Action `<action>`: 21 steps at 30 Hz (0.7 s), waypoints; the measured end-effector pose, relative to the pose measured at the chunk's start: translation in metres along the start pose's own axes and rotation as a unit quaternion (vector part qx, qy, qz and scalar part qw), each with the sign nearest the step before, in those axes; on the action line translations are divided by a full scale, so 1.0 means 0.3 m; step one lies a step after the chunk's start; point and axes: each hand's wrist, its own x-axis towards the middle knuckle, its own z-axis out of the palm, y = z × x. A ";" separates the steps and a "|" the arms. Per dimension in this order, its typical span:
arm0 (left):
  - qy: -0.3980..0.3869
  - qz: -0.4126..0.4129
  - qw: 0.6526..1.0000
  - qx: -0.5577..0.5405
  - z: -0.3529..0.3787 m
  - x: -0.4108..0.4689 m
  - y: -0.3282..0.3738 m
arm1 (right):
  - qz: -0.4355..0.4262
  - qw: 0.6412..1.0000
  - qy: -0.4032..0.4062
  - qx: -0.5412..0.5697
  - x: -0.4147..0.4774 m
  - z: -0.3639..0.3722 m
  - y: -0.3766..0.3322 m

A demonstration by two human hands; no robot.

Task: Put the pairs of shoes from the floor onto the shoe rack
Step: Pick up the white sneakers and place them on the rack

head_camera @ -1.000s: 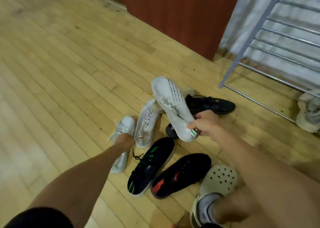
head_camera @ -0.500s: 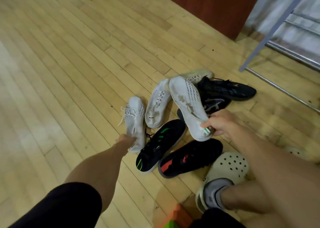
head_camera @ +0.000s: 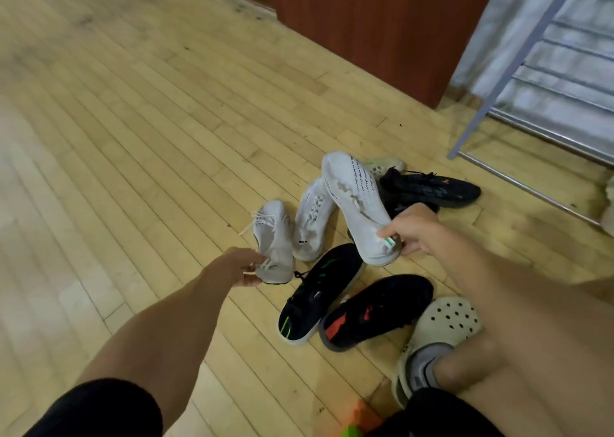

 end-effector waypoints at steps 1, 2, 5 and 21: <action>0.007 0.017 1.000 0.010 -0.006 -0.015 0.027 | 0.003 1.000 -0.004 0.006 -0.008 -0.006 -0.018; 0.014 0.036 0.999 0.014 -0.008 -0.029 0.056 | 0.007 1.000 -0.005 0.012 -0.013 -0.019 -0.035; 0.003 0.088 0.996 0.023 0.029 -0.093 0.155 | 0.018 1.000 0.000 0.018 -0.027 -0.085 -0.066; -0.178 0.169 0.953 0.177 0.870 -0.235 0.540 | 0.140 0.963 0.075 0.217 0.012 -0.597 0.170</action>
